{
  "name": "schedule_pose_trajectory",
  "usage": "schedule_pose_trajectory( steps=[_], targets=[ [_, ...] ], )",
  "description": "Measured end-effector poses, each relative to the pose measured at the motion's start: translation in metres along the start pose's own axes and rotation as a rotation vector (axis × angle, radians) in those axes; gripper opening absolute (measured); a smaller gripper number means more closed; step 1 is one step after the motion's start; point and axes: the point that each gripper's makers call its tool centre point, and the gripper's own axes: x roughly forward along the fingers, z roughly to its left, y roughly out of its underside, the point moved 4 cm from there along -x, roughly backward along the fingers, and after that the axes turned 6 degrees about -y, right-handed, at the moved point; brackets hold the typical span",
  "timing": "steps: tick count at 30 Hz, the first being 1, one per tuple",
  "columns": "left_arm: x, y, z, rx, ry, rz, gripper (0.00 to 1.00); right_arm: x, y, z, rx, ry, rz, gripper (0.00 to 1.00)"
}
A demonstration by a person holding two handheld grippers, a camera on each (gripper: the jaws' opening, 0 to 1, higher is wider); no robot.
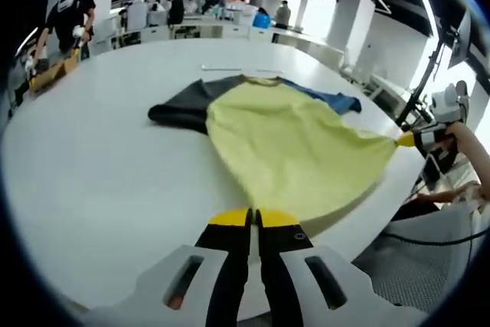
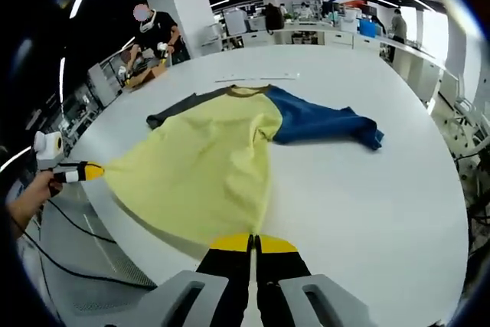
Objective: Fold the garment on the visible template until the final outline fits inside the template.
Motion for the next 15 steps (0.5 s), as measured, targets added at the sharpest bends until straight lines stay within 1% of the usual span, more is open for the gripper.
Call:
schedule_pose_trajectory(
  steps=[4,9,15],
  targets=[
    [-0.001,0.008,0.002,-0.005,-0.005,0.017,0.00,0.001,0.010,0.001,0.006,0.015,0.018,0.00],
    [0.000,0.020,0.005,-0.011,-0.011,0.046,0.00,0.002,0.023,0.003,-0.014,0.048,0.051,0.00],
    [0.000,0.032,0.008,-0.014,-0.025,0.071,0.00,0.005,0.042,0.010,-0.008,0.045,0.085,0.00]
  ],
)
